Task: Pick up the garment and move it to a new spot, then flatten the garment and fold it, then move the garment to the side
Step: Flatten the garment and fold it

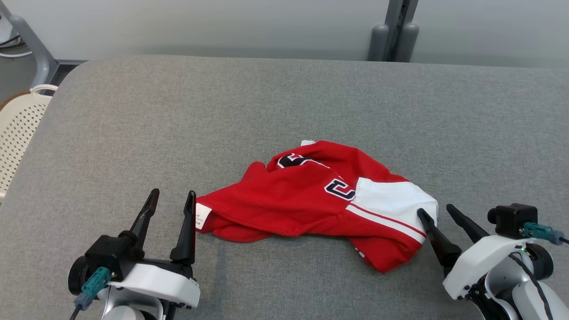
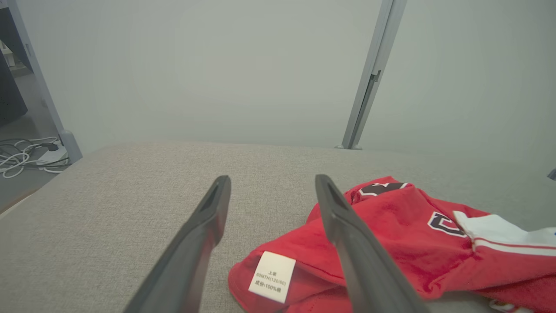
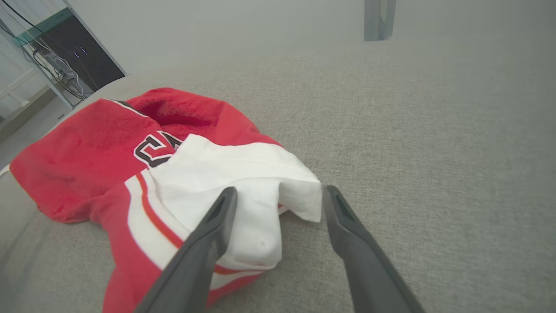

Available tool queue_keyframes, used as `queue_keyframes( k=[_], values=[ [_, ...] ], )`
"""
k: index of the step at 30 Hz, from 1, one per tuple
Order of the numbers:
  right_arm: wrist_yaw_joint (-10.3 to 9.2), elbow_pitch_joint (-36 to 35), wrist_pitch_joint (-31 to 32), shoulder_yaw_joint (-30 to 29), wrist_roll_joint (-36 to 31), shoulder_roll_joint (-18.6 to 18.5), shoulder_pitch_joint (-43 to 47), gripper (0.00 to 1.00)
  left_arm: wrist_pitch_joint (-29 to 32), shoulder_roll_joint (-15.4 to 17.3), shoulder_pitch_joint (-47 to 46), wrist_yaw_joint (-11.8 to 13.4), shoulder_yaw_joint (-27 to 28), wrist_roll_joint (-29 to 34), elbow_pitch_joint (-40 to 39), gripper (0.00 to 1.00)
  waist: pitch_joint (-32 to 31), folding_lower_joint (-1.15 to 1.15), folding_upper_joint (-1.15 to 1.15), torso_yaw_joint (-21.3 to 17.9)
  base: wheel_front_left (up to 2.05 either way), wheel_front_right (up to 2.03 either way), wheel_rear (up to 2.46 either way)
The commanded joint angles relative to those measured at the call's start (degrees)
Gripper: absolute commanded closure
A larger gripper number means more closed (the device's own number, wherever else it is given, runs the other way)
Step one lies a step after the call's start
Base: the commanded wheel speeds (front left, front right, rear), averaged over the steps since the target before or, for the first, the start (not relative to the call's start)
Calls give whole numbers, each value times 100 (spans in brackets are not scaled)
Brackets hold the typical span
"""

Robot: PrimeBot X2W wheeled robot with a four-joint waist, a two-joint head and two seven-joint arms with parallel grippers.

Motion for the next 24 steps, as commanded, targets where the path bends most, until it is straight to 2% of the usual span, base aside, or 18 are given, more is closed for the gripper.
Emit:
queue_keyframes(
  k=[1,4,5,6,7,16,24],
  values=[
    [2,55,72,53,175,-45,-109,0,-44,-2,-104,-27,-2,11,38,0,71,0,0,52,0,0,0],
    [2,210,340,269,607,-157,-283,2,-79,-37,-190,-51,-20,16,125,0,126,0,0,82,0,0,0],
    [2,225,433,345,752,-203,-337,52,-96,-47,-218,-66,-23,18,149,0,138,0,0,93,0,0,0],
    [2,228,501,400,907,-245,-370,74,-105,-54,-239,-79,-21,19,172,0,147,0,0,101,0,0,0],
    [2,224,581,447,1060,-299,-383,100,-122,-59,-254,-94,-20,16,197,0,150,0,0,108,0,0,0],
    [2,-74,101,304,1636,-753,-608,100,-217,-85,-339,-108,48,6,308,0,214,0,0,70,0,0,0],
    [2,-76,-475,138,1294,-1213,-1287,100,-265,-131,-407,-151,78,6,378,0,307,0,0,-21,0,0,0]
  ],
)
